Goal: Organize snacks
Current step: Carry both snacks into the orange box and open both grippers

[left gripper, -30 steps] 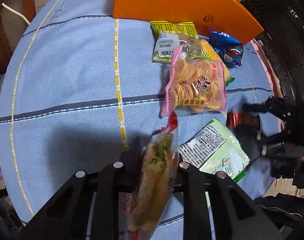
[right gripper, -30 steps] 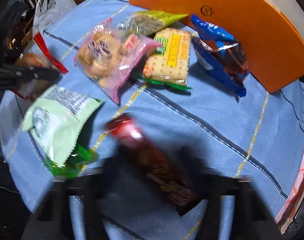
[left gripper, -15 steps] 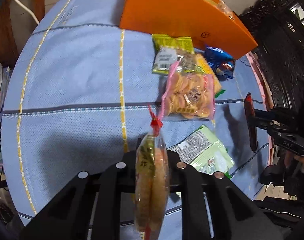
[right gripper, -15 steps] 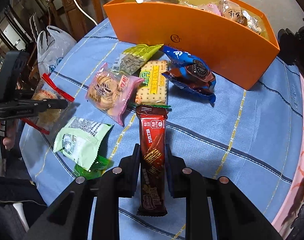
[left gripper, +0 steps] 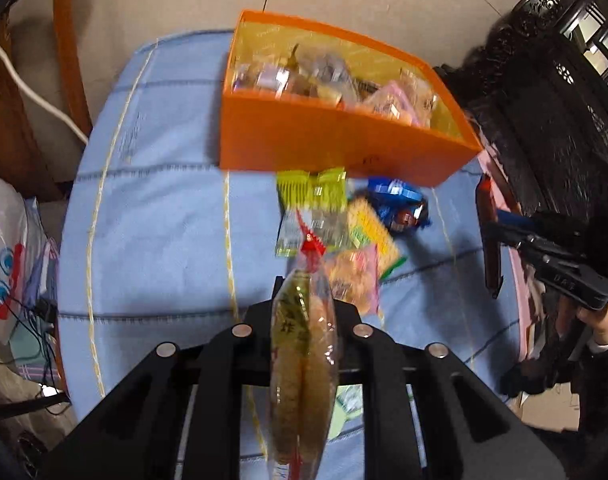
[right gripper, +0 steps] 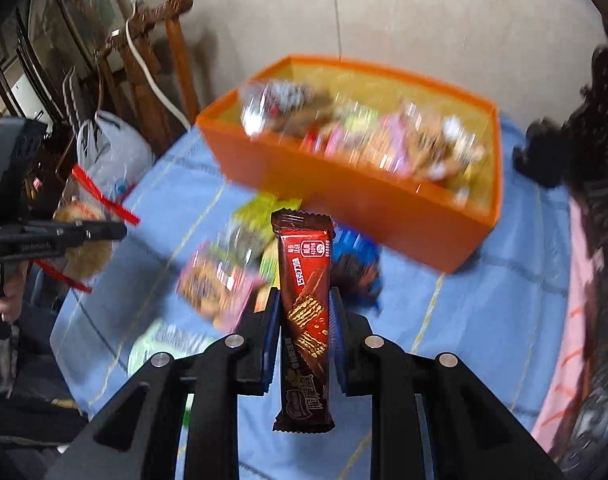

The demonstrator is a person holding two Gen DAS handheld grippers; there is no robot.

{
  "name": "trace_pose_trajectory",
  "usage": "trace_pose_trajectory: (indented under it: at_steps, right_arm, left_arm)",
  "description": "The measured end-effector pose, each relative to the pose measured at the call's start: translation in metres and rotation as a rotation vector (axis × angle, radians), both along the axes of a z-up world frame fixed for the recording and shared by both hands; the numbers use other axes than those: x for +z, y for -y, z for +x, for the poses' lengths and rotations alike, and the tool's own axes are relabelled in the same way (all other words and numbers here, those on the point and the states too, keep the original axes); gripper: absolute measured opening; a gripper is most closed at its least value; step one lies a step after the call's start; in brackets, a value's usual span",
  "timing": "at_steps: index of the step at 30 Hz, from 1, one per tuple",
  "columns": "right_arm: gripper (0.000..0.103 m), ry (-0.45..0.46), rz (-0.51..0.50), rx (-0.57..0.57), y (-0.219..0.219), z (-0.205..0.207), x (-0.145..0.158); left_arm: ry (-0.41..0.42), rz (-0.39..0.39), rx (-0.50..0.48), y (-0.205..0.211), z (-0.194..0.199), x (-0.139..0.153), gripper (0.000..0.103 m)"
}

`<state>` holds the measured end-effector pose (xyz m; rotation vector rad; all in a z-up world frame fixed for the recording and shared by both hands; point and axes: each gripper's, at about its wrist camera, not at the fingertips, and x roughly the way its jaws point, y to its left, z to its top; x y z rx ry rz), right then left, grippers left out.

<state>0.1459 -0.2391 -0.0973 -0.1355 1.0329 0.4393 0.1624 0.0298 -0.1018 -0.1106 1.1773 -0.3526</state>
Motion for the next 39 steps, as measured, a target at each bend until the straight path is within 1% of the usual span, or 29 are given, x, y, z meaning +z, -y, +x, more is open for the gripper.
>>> trace_pose_trajectory:
  at_steps: [2, 4, 6, 9, 12, 14, 17, 20, 22, 23, 24, 25, 26, 27, 28, 29, 31, 32, 35, 39]
  right_arm:
    - [0.023, 0.037, 0.010, -0.007, 0.004, 0.015, 0.016]
    - [0.023, 0.074, 0.019, -0.025, 0.008, 0.034, 0.031]
    - [0.023, 0.098, 0.025, -0.043, 0.014, 0.054, 0.042]
    - [0.023, 0.114, 0.033, -0.070, 0.020, 0.083, 0.049]
    - [0.023, 0.105, 0.033, -0.102, 0.029, 0.113, 0.047]
    - [0.023, 0.096, 0.025, -0.124, 0.033, 0.135, 0.040]
    - [0.023, 0.082, 0.027, -0.150, 0.038, 0.161, 0.030]
    - [0.023, 0.066, 0.057, -0.168, 0.044, 0.184, 0.024]
    - [0.023, 0.056, 0.063, -0.173, 0.043, 0.196, 0.019]
    - [0.025, 0.054, 0.073, -0.179, 0.042, 0.202, 0.017]
    - [0.026, 0.055, 0.085, -0.189, 0.043, 0.206, 0.016]
    - [0.037, 0.047, 0.103, -0.202, 0.043, 0.210, 0.014]
    - [0.055, 0.030, 0.117, -0.214, 0.044, 0.213, 0.012]
    - [0.059, 0.032, 0.122, -0.241, 0.046, 0.213, 0.012]
    - [0.061, 0.058, 0.127, -0.252, 0.047, 0.209, 0.016]
    - [0.062, 0.068, 0.132, -0.250, 0.048, 0.205, 0.018]
    - [0.062, 0.071, 0.139, -0.241, 0.050, 0.193, 0.022]
    - [0.063, 0.076, 0.139, -0.238, 0.050, 0.184, 0.024]
    - [0.064, 0.077, 0.137, -0.234, 0.051, 0.167, 0.027]
    - [0.065, 0.063, 0.140, -0.243, 0.053, 0.135, 0.030]
  left_arm:
    - [0.015, 0.016, -0.005, 0.009, 0.012, 0.014, 0.015]
    - [0.037, 0.013, -0.032, 0.023, 0.030, 0.032, 0.015]
    - [0.054, 0.035, -0.036, 0.033, 0.048, 0.042, 0.015]
    - [0.065, 0.034, -0.024, 0.047, 0.086, 0.054, 0.015]
    - [0.078, 0.036, -0.002, 0.057, 0.125, 0.060, 0.015]
    - [0.066, 0.029, 0.009, 0.065, 0.149, 0.058, 0.015]
    - [0.049, 0.036, 0.015, 0.075, 0.177, 0.046, 0.015]
    - [0.030, 0.053, 0.019, 0.083, 0.197, 0.033, 0.015]
    - [0.005, 0.036, 0.022, 0.087, 0.209, 0.024, 0.015]
    - [-0.007, 0.023, 0.028, 0.088, 0.213, 0.019, 0.015]
    - [-0.022, 0.015, 0.051, 0.090, 0.220, 0.014, 0.021]
    - [-0.025, 0.019, 0.070, 0.091, 0.223, 0.010, 0.050]
    - [-0.017, 0.012, 0.085, 0.090, 0.224, 0.008, 0.069]
    - [-0.003, 0.047, 0.117, 0.090, 0.224, 0.009, 0.099]
    - [0.026, 0.104, 0.165, 0.088, 0.221, 0.012, 0.099]
    - [0.036, 0.116, 0.173, 0.085, 0.220, 0.013, 0.099]
    - [0.011, 0.087, 0.155, 0.078, 0.217, 0.015, 0.099]
    - [0.009, 0.084, 0.162, 0.074, 0.214, 0.017, 0.099]
    - [0.025, 0.075, 0.187, 0.061, 0.201, 0.025, 0.099]
    - [0.020, 0.061, 0.194, 0.050, 0.175, 0.034, 0.099]
